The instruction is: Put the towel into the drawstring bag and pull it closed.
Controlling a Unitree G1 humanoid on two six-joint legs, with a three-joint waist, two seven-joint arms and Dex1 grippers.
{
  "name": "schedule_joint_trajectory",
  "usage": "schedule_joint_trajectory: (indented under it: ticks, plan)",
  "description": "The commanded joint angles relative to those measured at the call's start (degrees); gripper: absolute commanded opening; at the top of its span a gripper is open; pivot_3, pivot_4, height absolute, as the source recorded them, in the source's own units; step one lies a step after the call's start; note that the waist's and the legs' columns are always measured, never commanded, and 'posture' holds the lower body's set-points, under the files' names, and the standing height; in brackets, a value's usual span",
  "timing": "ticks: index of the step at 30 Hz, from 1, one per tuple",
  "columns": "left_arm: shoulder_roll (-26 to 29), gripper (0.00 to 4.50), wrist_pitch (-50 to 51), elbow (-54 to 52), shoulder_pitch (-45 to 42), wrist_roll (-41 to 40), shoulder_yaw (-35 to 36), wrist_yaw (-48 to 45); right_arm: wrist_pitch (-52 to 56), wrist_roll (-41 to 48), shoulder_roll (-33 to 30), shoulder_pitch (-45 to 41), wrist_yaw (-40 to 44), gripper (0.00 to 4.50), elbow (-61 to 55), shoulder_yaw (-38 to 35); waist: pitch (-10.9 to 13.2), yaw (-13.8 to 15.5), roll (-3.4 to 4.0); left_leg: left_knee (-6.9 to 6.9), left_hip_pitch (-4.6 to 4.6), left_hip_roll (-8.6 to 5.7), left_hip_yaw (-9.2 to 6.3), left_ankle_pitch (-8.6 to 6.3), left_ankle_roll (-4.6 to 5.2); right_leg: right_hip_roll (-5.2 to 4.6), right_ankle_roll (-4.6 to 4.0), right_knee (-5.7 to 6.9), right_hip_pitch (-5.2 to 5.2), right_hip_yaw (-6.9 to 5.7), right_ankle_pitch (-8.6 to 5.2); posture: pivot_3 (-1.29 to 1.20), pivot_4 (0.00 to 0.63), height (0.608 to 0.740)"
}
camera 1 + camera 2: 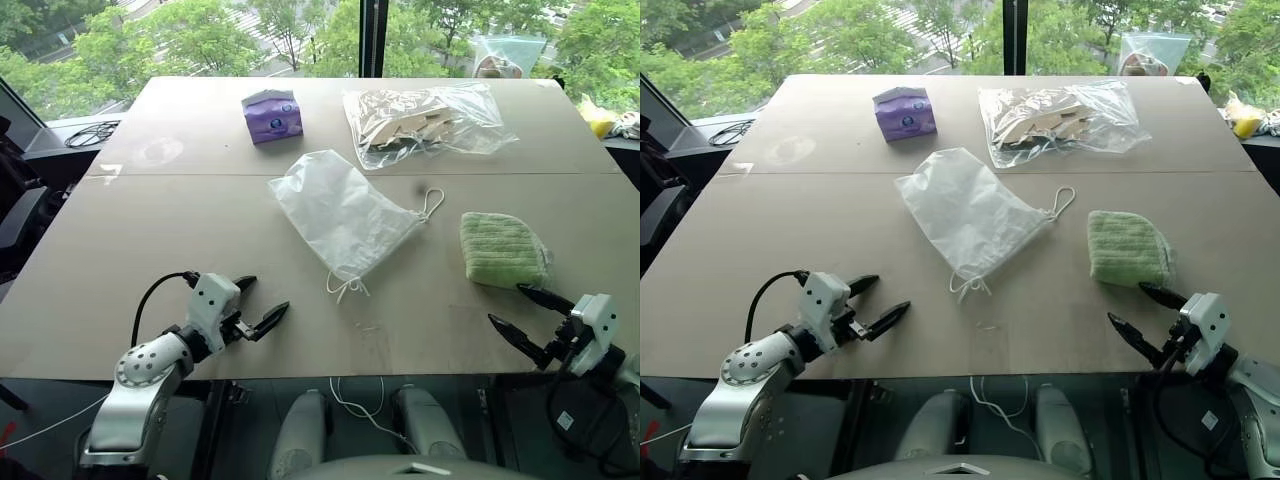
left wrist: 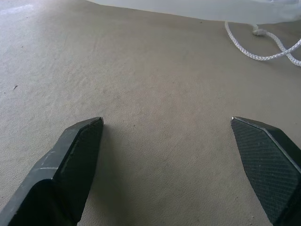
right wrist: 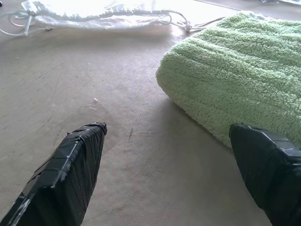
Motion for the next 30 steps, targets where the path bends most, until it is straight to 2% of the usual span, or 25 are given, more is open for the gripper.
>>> schedule_joint_trajectory:
  ticks: [1, 21, 26, 30]
  plan:
    - [0.27, 4.45, 0.35, -0.13, 0.90, 0.01, -1.14, -1.15, -0.12, 1.07, -0.41, 0.33, 0.08, 4.50, -2.45, -1.42, 0.00, 0.01, 0.00, 0.00, 0.00, 0.00, 0.00, 0.00, 0.00, 0.00, 0.00, 0.00, 0.00, 0.00, 0.00, 0.00, 0.150, 0.740]
    - [-0.16, 4.45, -0.09, 0.42, 0.36, -0.80, -0.96, -2.18, 0.85, 1.44, -0.60, 1.41, -0.10, 4.50, -4.04, -1.53, 0.00, 0.10, 0.00, -0.02, -0.01, -0.01, 0.01, 0.00, 0.00, 0.00, 0.00, -0.06, 0.01, 0.00, 0.00, 0.00, 0.150, 0.740]
    - [0.09, 4.45, 1.55, -2.86, -0.46, -4.71, -1.06, -5.27, 1.84, 2.75, -0.83, 3.06, 1.17, 4.50, -5.51, -1.50, 0.00, 0.18, 0.00, -0.02, -0.01, -0.01, 0.00, 0.00, 0.00, 0.01, 0.00, -0.05, 0.01, -0.01, 0.00, 0.00, 0.150, 0.740]
    - [0.24, 4.45, 7.23, -8.23, -3.58, -10.28, -2.73, -7.01, 3.46, 5.12, -0.69, 3.61, 1.77, 4.50, -8.56, -1.44, 0.02, 0.21, -0.03, -0.01, -0.04, 0.00, -0.03, 0.00, 0.01, 0.01, 0.00, -0.06, 0.01, -0.02, 0.00, 0.00, 0.150, 0.740]
